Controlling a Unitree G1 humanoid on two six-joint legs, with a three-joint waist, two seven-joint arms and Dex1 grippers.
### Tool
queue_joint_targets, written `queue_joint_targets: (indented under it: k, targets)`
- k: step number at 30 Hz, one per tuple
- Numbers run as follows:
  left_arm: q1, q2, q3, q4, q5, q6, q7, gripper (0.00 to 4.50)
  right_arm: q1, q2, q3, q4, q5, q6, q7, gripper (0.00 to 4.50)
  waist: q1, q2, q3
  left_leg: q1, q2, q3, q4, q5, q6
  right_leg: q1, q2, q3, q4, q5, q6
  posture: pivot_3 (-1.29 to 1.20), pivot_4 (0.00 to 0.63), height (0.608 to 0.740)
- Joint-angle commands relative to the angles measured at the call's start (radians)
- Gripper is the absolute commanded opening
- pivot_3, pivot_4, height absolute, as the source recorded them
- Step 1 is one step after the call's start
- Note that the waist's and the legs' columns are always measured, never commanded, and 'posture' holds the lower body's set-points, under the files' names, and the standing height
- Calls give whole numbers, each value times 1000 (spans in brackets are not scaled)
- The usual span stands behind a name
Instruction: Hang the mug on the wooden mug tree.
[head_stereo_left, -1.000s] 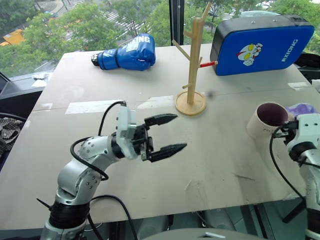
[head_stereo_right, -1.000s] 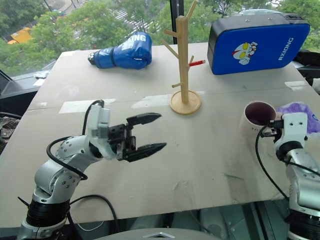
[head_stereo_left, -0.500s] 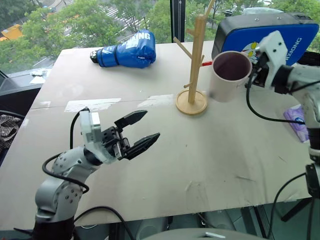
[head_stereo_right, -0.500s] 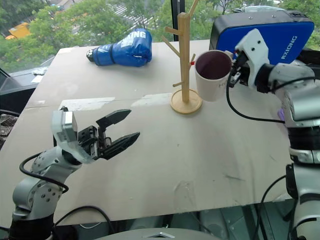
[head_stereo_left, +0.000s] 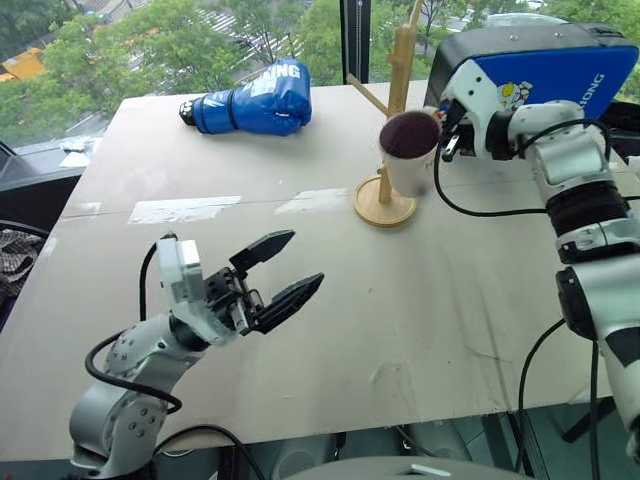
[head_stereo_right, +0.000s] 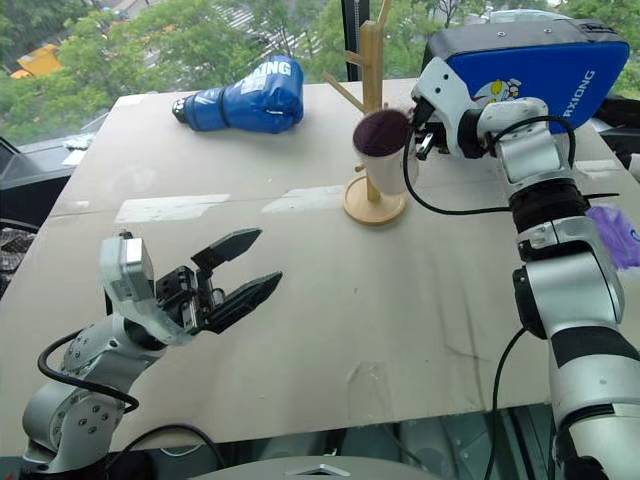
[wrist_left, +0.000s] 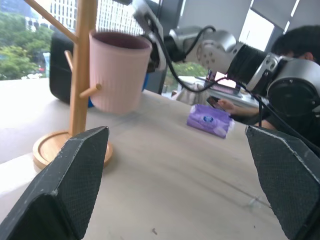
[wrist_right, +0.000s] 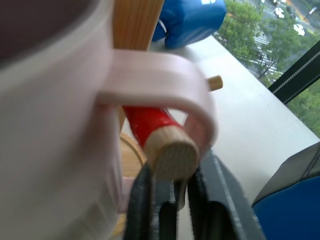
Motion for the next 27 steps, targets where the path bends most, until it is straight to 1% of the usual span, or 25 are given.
queue_joint_targets:
  k: [1,2,3,4,6,8,11,14,16,20,22,24,27]
  targets:
    - [1,-10,48,-34,-18,-51,9,4500,-3,-22,-38,-5,3,-47,26,2212,1,0,0,0,0,0,0,0,0,0,0,0,0,0,0,0,150,740]
    - [3,-11,50,-31,-18,-55,6,4500,11,-33,-51,-24,9,-47,27,2545,1,0,0,0,0,0,0,0,0,0,0,0,0,0,0,0,150,740]
    - [6,-11,50,-28,-15,-60,2,4500,27,-45,-62,-49,14,-45,28,3094,2,0,0,0,0,0,0,0,0,0,0,0,0,0,0,0,150,740]
    - [8,-11,48,-24,-13,-65,-2,4500,43,-56,-70,-74,18,-40,31,3518,3,0,0,0,0,0,0,0,0,0,0,0,0,0,0,0,150,740]
    - [11,-17,40,-17,-6,-74,-3,4500,100,-86,-104,-174,50,2,49,3518,4,0,0,-1,0,0,0,0,0,0,0,0,0,0,0,0,150,740]
    - [8,-24,27,-8,-2,-80,-8,4500,171,-122,-146,-296,76,50,37,3518,3,0,0,-1,0,0,0,0,0,0,0,0,0,0,0,0,150,740]
    - [-16,-22,-7,6,-9,-51,6,4500,326,-187,-229,-532,130,155,7,3518,8,0,0,-1,0,-1,0,0,0,0,0,1,0,0,0,0,150,740]
    - [-73,-7,-42,46,33,-24,41,4500,511,-246,-316,-777,169,275,-41,3518,7,0,0,-1,0,-2,1,0,0,0,0,1,1,0,0,0,150,740]
    - [-102,20,-78,72,85,12,66,4500,653,-269,-394,-947,207,362,-74,3518,10,0,0,-1,0,-3,1,0,0,0,0,1,1,0,0,0,150,740]
    - [-122,63,-121,112,141,53,68,4500,927,-267,-536,-1211,271,482,-133,3518,7,1,-1,-1,0,-3,1,0,0,1,0,2,2,0,0,0,150,740]
    - [-127,85,-139,130,170,69,58,4500,1093,-245,-614,-1319,284,515,-163,3518,7,1,-1,0,0,-2,1,0,0,1,0,2,2,0,0,0,150,740]
    - [-132,107,-147,154,186,90,47,4500,1248,-199,-687,-1416,305,533,-192,3518,13,1,-1,0,0,-2,1,0,0,2,0,2,2,0,0,0,150,740]
    - [-134,133,-150,179,172,122,13,4500,1400,-149,-721,-1499,304,520,-230,3518,14,1,-1,2,0,-2,1,0,0,2,0,2,2,0,0,0,150,740]
